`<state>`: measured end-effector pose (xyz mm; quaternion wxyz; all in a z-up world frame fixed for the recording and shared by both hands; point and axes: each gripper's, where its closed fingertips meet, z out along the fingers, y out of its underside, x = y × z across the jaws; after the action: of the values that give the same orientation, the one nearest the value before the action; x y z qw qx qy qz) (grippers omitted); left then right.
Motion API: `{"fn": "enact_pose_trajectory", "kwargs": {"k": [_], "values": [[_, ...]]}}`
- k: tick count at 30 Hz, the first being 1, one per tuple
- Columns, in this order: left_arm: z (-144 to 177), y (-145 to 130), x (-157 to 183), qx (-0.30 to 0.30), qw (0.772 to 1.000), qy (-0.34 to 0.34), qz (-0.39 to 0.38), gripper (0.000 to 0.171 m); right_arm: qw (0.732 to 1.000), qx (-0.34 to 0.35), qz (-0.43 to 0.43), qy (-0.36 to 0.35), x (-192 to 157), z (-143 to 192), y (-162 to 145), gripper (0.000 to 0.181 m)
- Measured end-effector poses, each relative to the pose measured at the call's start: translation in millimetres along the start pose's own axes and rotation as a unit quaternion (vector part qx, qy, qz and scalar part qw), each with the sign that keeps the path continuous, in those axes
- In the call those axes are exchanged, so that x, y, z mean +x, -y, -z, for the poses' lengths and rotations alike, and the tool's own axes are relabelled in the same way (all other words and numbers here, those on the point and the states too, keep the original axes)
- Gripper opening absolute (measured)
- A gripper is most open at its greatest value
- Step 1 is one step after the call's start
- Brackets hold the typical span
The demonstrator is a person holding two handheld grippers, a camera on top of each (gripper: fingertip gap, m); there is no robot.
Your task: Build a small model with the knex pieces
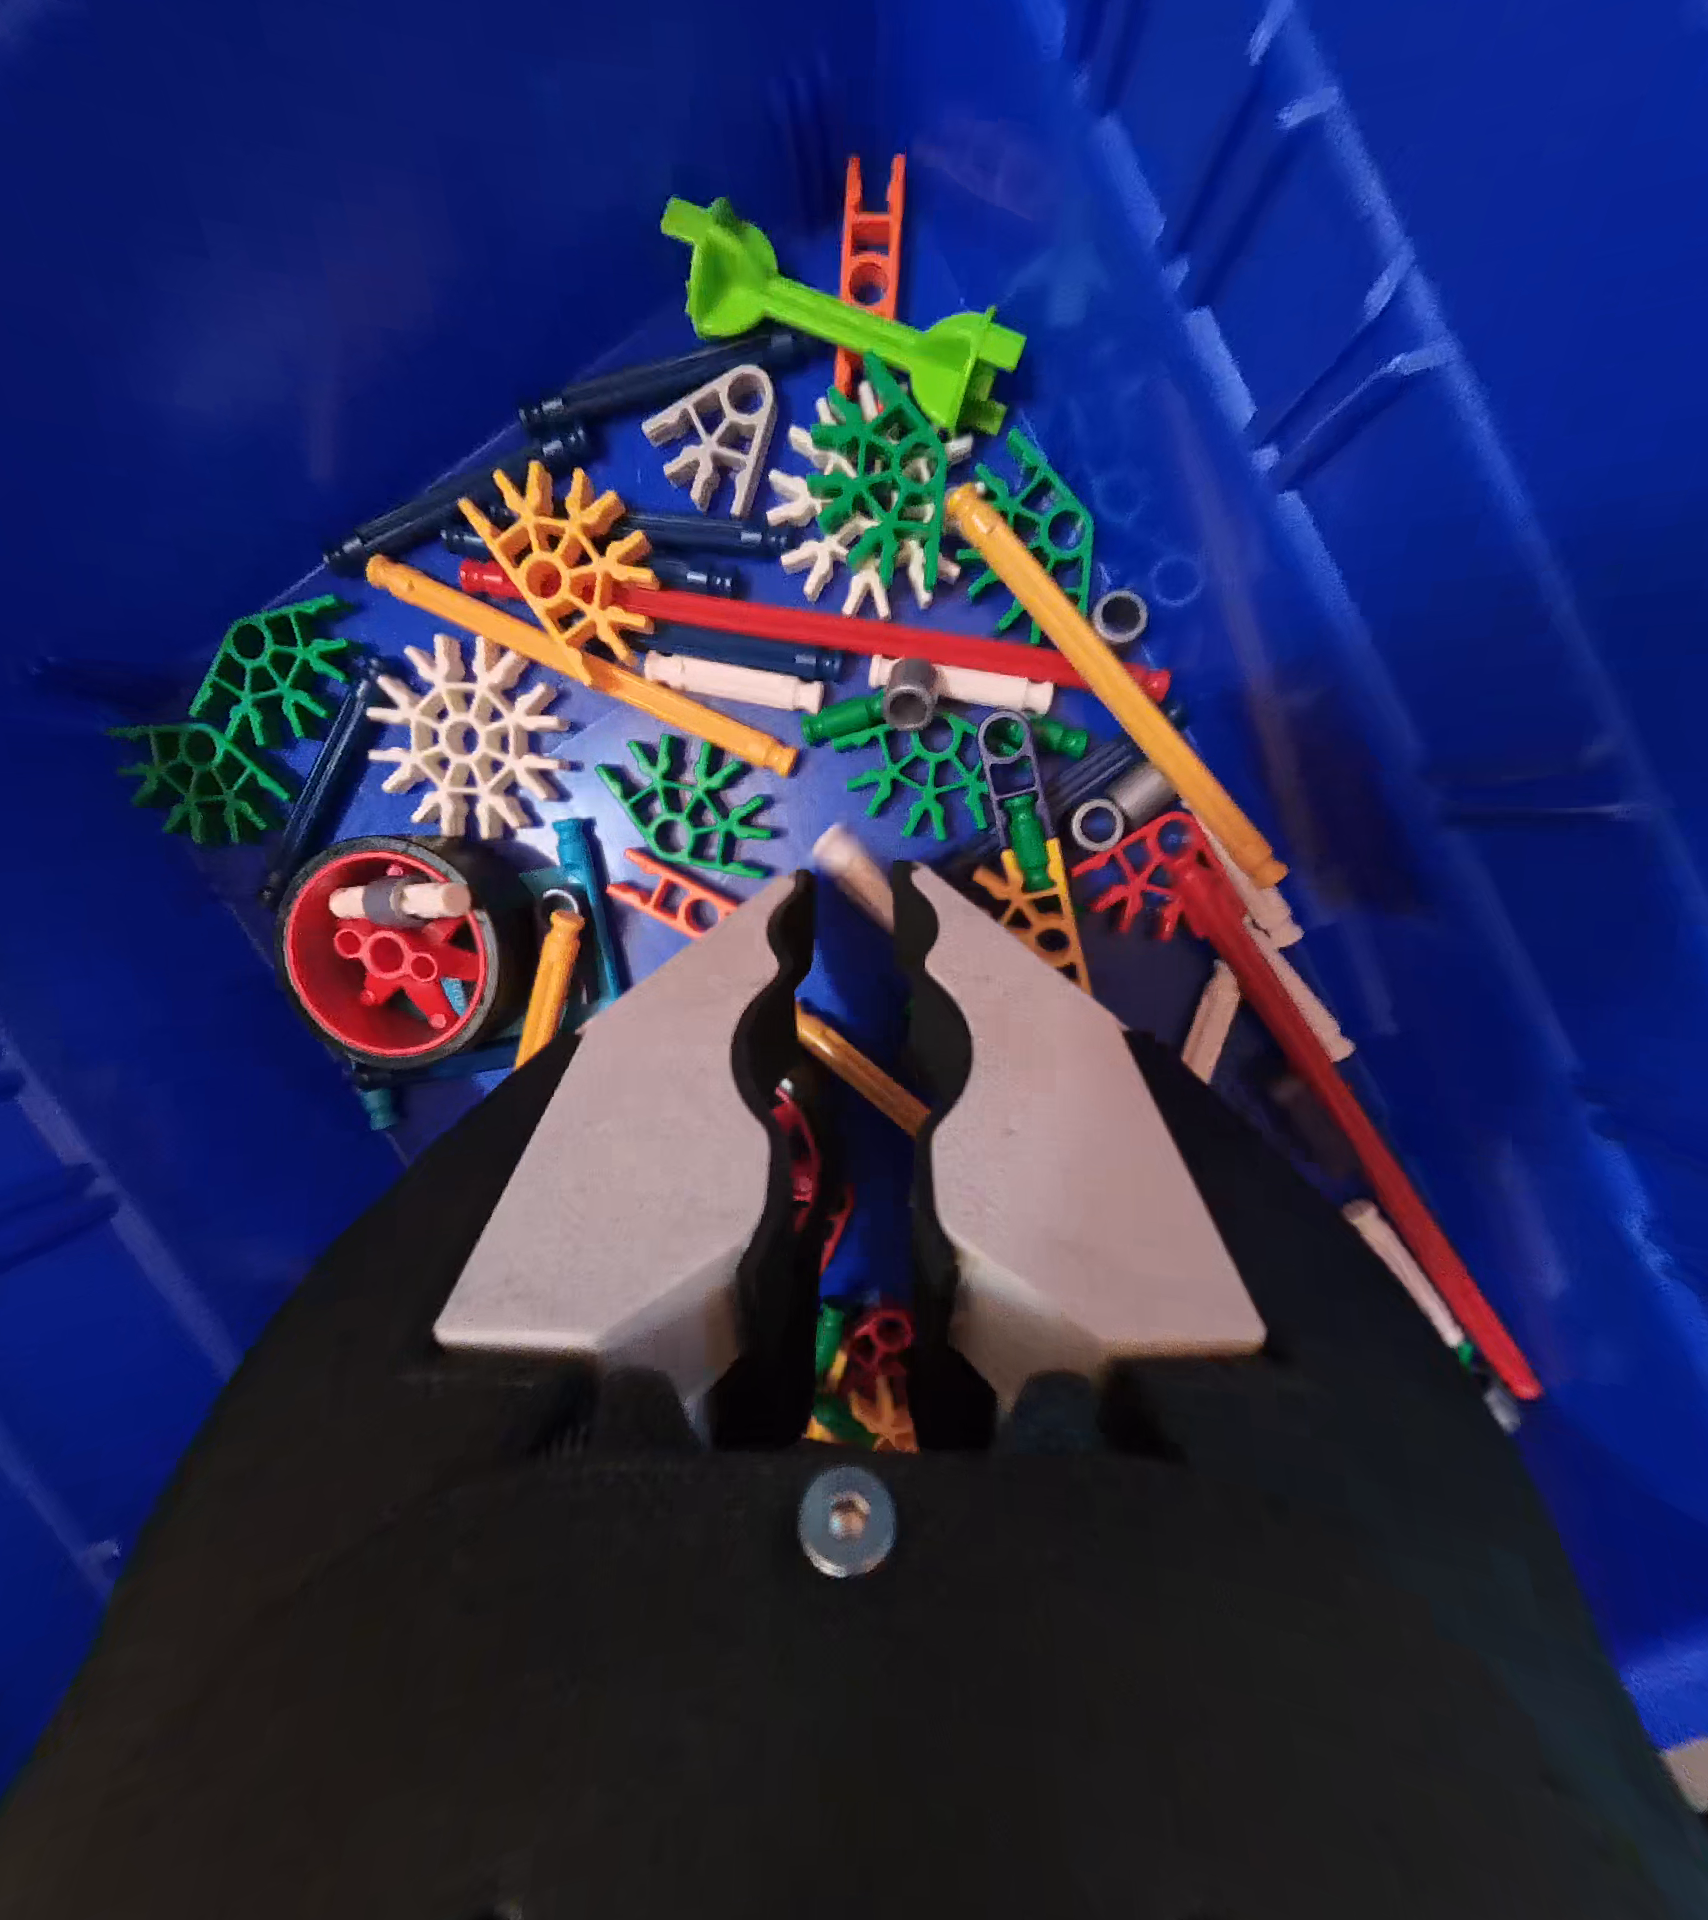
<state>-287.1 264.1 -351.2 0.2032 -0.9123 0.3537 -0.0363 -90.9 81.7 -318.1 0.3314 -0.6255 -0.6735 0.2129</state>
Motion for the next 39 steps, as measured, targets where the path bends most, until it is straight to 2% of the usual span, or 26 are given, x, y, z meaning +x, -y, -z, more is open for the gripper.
{"fn": "enact_pose_trajectory", "kwargs": {"k": [4,8,12,14,17,18,20,23,26,29,33,36,39], "values": [[-4,-2,1,-0.004,1.000,0.013,-0.017,0.006,1.000,-0.005,0.001,-0.003,1,-2,-3,0.000],[-4,0,6,0.007,1.000,-0.004,-0.014,0.005,1.000,-0.006,0.003,-0.003,2,-2,-4,0.000],[0,1,3,0.020,0.999,0.010,-0.026,0.004,1.000,-0.006,0.005,-0.005,3,0,-4,0.000],[14,8,-1,0.039,0.998,0.027,-0.031,0.004,1.000,-0.007,0.007,-0.005,3,2,-5,0.000],[60,33,8,0.099,0.993,0.041,-0.052,0.004,1.000,-0.008,0.014,-0.004,6,10,-5,0.000],[79,44,19,0.123,0.989,0.042,-0.070,0.004,1.000,-0.004,0.018,0.003,5,14,-4,0.000],[115,64,62,0.171,0.977,0.011,-0.125,0.004,0.999,0.005,0.024,0.030,0,24,-3,0.000],[135,72,146,0.189,0.955,-0.051,-0.224,0.004,0.996,0.016,0.042,0.083,-16,39,-4,0.000],[110,64,215,0.160,0.941,-0.084,-0.286,0.004,0.990,0.020,0.060,0.125,-30,49,-5,0.000],[73,47,250,0.116,0.934,-0.075,-0.328,0.004,0.983,0.010,0.079,0.164,-47,58,-11,0.000],[46,21,275,0.077,0.935,-0.109,-0.328,0.004,0.980,-0.005,0.083,0.180,-51,67,-17,0.000],[33,3,275,0.056,0.933,-0.109,-0.338,0.004,0.980,-0.008,0.079,0.182,-49,70,-18,0.000],[25,-15,281,0.040,0.928,-0.141,-0.342,0.004,0.982,-0.028,0.081,0.168,-45,65,-25,0.000]]}}
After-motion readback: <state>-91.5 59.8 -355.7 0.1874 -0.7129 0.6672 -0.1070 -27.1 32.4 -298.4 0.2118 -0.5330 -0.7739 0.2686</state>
